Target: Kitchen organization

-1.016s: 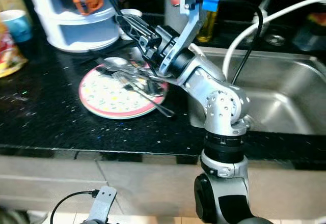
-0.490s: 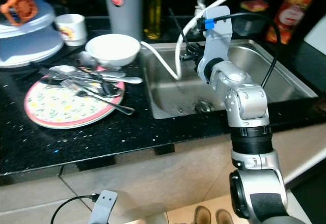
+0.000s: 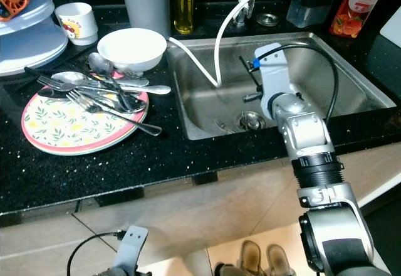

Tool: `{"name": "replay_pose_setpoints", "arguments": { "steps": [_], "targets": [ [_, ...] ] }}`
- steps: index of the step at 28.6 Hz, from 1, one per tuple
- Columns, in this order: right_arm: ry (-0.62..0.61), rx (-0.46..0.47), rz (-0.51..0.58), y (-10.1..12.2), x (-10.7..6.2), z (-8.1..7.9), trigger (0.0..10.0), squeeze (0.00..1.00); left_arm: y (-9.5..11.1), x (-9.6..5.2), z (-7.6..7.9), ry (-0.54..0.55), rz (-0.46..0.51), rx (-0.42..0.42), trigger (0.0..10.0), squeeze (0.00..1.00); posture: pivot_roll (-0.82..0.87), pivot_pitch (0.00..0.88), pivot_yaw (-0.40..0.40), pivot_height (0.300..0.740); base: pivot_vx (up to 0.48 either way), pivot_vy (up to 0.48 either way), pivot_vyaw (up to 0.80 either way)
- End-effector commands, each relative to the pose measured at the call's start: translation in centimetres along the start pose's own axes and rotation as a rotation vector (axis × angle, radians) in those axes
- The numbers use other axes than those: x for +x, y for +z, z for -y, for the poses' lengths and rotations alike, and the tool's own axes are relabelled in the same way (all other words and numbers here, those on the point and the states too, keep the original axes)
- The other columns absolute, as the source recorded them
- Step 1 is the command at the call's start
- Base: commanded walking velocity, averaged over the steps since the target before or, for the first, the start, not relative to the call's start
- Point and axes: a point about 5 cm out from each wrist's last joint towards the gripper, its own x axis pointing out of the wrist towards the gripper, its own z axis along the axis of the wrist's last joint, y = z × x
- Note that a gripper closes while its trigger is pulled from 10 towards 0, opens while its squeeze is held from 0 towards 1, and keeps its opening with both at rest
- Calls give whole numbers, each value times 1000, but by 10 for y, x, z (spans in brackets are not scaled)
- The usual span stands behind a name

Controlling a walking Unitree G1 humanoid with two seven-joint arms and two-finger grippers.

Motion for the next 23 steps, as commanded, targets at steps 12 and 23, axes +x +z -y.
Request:
{"name": "replay_pose_setpoints", "arguments": {
  "steps": [12,23],
  "targets": [
    [-64,-19,160,29,17,9,10000,1000,-76,-3,10,-23,-245,-78,10000,0,67,260,-63,740,0,0,0],
    [436,403,643,86,-28,3,10000,0,-66,-2,10,-20,-221,-70,10000,0,55,196,-61,740,0,0,0]
  ]
}}
